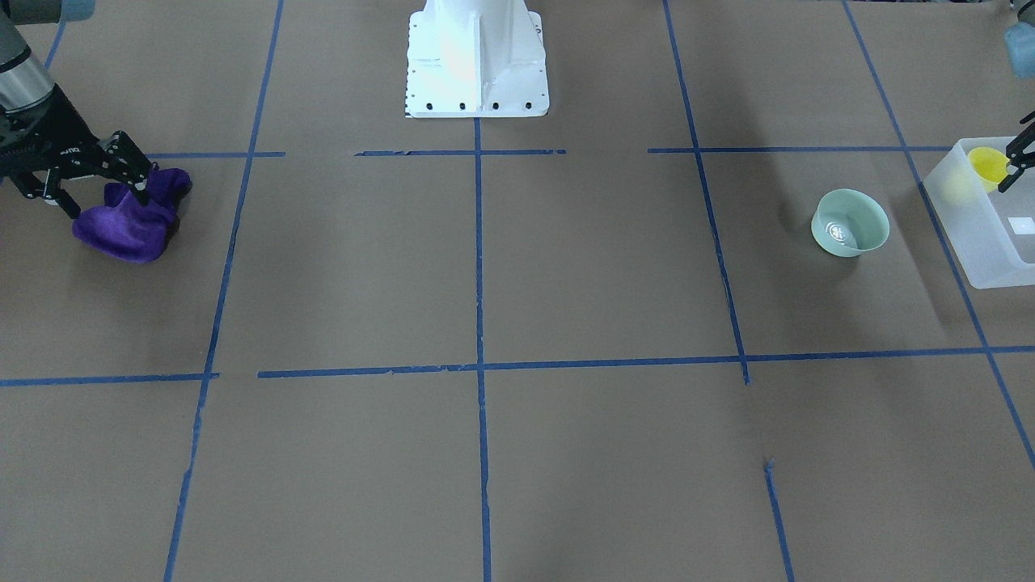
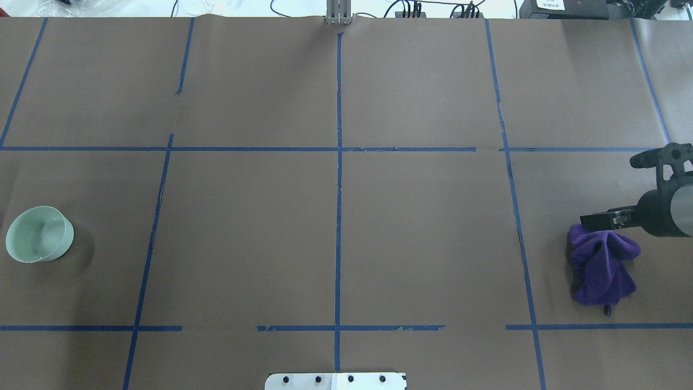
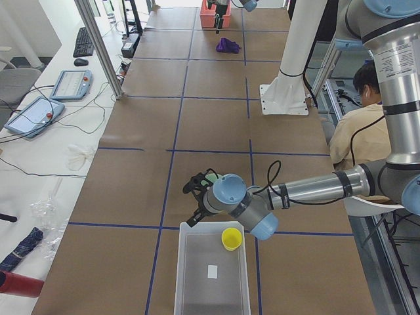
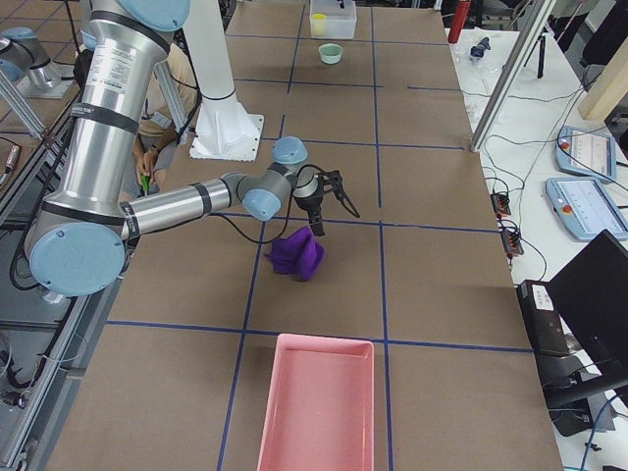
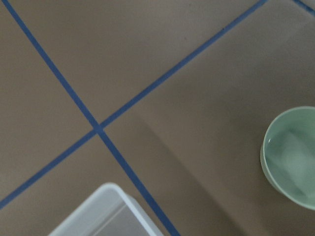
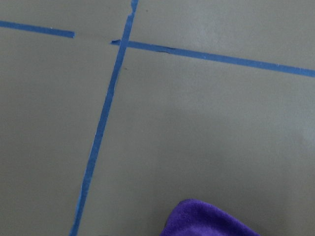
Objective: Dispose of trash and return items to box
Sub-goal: 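Release the cup in the clear bin while the right gripper reaches toward the purple cloth, then grasp the purple cloth with the right gripper and lift it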
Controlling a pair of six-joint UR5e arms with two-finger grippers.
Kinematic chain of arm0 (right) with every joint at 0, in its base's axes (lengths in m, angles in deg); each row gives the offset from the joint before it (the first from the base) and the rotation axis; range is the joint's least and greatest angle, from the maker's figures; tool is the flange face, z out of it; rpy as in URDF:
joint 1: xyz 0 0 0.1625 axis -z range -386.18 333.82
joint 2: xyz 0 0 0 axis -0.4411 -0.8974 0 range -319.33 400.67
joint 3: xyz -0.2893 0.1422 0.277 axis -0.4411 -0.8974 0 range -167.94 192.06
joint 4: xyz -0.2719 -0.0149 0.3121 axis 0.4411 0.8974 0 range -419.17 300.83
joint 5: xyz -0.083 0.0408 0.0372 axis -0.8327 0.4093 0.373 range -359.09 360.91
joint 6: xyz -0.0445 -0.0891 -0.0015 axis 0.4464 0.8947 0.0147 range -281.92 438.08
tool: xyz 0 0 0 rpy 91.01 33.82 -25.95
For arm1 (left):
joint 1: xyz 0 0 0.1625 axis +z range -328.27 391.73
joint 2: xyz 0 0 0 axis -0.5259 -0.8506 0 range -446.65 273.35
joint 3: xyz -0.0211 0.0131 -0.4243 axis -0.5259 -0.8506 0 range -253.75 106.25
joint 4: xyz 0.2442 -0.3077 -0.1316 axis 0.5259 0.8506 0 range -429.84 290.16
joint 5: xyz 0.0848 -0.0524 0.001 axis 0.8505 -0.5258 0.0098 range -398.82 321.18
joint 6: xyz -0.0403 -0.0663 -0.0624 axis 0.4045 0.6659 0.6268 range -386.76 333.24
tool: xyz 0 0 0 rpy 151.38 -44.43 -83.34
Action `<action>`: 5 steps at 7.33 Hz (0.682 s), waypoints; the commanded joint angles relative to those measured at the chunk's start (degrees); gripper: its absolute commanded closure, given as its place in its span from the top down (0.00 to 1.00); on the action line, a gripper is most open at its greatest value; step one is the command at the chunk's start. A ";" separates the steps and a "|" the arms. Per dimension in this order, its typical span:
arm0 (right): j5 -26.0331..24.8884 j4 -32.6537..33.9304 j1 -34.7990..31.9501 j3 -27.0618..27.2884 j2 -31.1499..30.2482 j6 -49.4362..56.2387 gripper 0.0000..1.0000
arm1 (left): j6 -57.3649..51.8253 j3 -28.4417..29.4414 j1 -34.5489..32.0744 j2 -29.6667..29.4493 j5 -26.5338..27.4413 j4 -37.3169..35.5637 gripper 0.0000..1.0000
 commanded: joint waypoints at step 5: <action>-6.55 1.06 6.85 -0.32 -3.89 8.12 0.00 | 0.06 -3.99 -1.05 -8.14 -0.10 -12.20 1.00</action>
